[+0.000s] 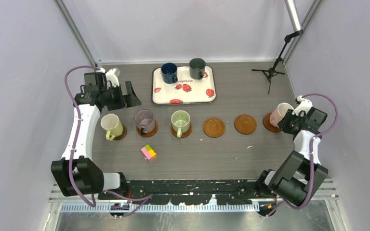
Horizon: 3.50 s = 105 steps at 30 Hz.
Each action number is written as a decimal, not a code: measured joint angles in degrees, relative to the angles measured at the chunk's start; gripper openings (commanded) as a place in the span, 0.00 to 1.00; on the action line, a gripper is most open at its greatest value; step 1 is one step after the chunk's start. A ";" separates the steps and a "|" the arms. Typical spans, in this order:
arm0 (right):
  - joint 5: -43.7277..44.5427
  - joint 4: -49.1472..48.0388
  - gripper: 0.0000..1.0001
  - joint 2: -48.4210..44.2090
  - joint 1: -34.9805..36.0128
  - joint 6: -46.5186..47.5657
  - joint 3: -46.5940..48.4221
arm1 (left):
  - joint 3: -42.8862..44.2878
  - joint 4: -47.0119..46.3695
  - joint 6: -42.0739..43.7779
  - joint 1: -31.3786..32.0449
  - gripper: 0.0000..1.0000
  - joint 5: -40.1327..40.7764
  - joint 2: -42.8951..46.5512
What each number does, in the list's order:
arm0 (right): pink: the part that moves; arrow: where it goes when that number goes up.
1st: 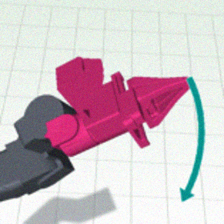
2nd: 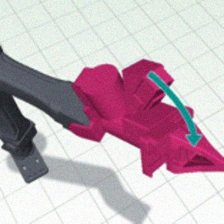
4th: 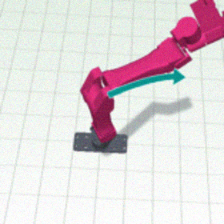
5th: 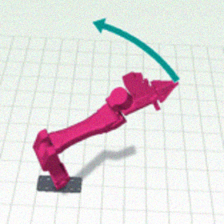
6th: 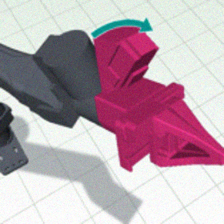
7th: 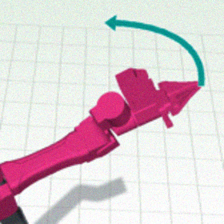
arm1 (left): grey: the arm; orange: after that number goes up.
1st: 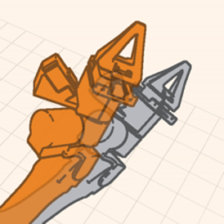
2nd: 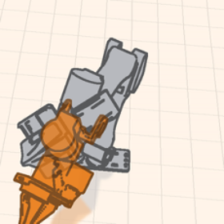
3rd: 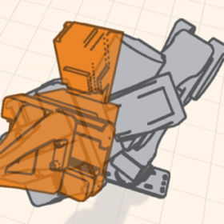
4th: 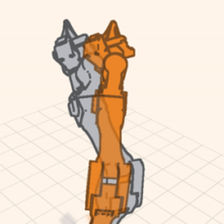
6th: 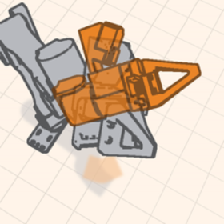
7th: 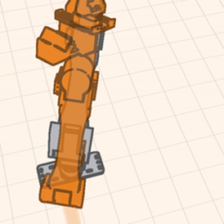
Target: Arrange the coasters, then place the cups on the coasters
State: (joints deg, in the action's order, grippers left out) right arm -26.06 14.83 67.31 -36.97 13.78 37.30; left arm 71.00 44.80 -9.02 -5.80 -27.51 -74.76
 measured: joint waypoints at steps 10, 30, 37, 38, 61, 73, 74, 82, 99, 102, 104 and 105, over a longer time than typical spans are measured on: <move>0.00 -1.55 0.00 1.81 0.15 1.36 -0.33 | -0.94 -0.44 0.33 -0.28 1.00 -0.02 0.00; 0.04 -1.53 0.00 2.05 2.43 4.33 -0.35 | -2.36 -0.87 0.42 -0.33 1.00 -0.13 0.00; 0.50 -0.72 0.03 1.27 2.62 5.64 -0.57 | -2.38 -0.87 0.42 -0.33 1.00 -0.15 0.00; 0.55 -0.44 0.06 1.14 2.69 5.73 -0.57 | -2.38 -0.87 0.42 -0.33 1.00 -0.15 0.00; 1.27 2.84 0.72 -0.26 2.75 6.82 0.00 | -2.69 -0.92 0.42 -0.35 1.00 -0.15 0.00; 1.88 10.43 0.68 -1.81 2.75 11.54 4.55 | -2.69 -0.92 0.44 -0.37 1.00 -0.22 0.00; 2.14 11.13 0.68 -1.81 2.75 12.11 5.01 | -2.69 -0.92 0.44 -0.37 1.00 -0.22 0.00; 4.28 15.10 0.65 0.72 2.75 15.30 8.26 | -2.69 -0.90 0.46 -0.63 1.00 -0.61 0.02; 2.32 27.17 0.83 1.53 4.02 15.80 21.35 | -2.69 -0.81 1.07 -0.98 1.00 -1.14 0.44; 2.21 28.20 0.83 3.30 5.68 14.05 27.28 | -2.69 -0.81 1.33 -0.98 1.00 -1.27 0.42; 2.80 28.24 0.82 5.27 8.11 11.89 31.89 | -2.69 -0.81 1.38 -0.98 1.00 -1.29 0.42; 3.39 28.02 0.80 6.16 9.68 10.73 33.75 | -2.69 -0.83 1.38 -0.98 1.00 -1.29 0.39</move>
State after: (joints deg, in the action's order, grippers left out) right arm -22.68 42.85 73.47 -27.29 24.51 71.05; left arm 68.31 43.97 -7.64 -6.79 -28.80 -74.37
